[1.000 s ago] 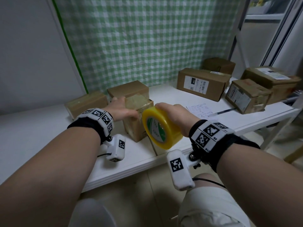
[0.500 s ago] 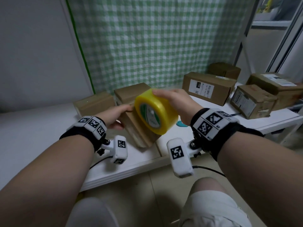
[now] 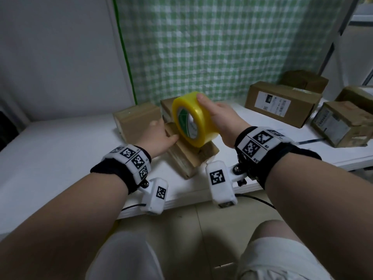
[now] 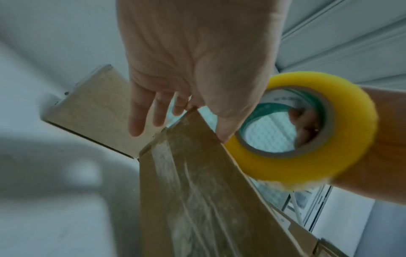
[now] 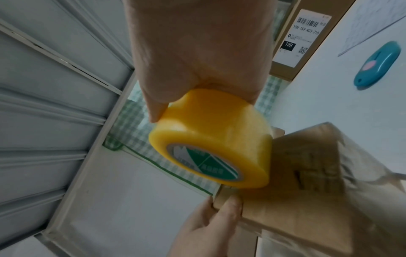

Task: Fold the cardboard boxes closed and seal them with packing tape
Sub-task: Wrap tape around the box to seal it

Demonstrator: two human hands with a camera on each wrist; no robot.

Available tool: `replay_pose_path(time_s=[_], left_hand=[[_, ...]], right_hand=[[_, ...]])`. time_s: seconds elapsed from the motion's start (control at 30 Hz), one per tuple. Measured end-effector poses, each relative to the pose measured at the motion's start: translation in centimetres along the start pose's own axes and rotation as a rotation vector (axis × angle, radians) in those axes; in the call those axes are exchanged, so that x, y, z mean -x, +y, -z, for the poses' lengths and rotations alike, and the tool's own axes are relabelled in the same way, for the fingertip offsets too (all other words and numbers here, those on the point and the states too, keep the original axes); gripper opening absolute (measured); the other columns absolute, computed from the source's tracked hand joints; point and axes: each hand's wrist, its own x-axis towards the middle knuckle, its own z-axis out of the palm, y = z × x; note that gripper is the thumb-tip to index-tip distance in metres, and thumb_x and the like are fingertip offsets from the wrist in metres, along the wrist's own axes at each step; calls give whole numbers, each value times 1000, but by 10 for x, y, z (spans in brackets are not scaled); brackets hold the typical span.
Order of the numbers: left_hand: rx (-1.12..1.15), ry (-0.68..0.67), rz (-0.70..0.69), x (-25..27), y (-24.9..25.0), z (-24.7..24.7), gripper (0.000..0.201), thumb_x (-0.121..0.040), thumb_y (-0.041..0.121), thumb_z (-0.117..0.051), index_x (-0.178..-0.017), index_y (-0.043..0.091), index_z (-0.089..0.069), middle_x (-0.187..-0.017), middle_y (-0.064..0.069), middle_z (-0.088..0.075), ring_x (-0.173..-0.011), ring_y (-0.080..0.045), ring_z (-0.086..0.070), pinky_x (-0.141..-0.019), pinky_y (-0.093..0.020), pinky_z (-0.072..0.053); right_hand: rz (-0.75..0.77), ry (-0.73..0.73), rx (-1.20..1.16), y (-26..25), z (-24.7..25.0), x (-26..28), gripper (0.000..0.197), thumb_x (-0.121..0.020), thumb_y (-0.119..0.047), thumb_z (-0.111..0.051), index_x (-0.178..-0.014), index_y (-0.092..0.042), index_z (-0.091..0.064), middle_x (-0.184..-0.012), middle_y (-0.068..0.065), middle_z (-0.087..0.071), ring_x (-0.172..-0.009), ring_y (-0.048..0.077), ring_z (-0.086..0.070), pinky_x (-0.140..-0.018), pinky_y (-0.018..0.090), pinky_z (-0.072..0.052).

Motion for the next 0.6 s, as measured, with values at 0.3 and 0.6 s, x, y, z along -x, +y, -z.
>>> replay_pose_path(time_s=[0.3,0.6], left_hand=[[-65,-279,-113,2,-13,-15,135,-49,87,-59,-152,23,3,-158,2,14,-146,-19,-6,-118,-35,-18],[-171,-242,-148,-10,-18,-40,129,-49,77,-61,-151,19,-6,-156,-3,-1,-143,-23,-19,-115,-39,-27]], right_hand=[[28,-39,10,14,-18,-16,61,-88,-55,-55,-129,-10,-54,-122,7,-62,-110,23,-59,-101,43,-45],[12,-57,26,20,-23,-26,48,-90,-57,-50,-115,-16,-53,-123,8,-61,-111,24,-59,-103,43,-44]])
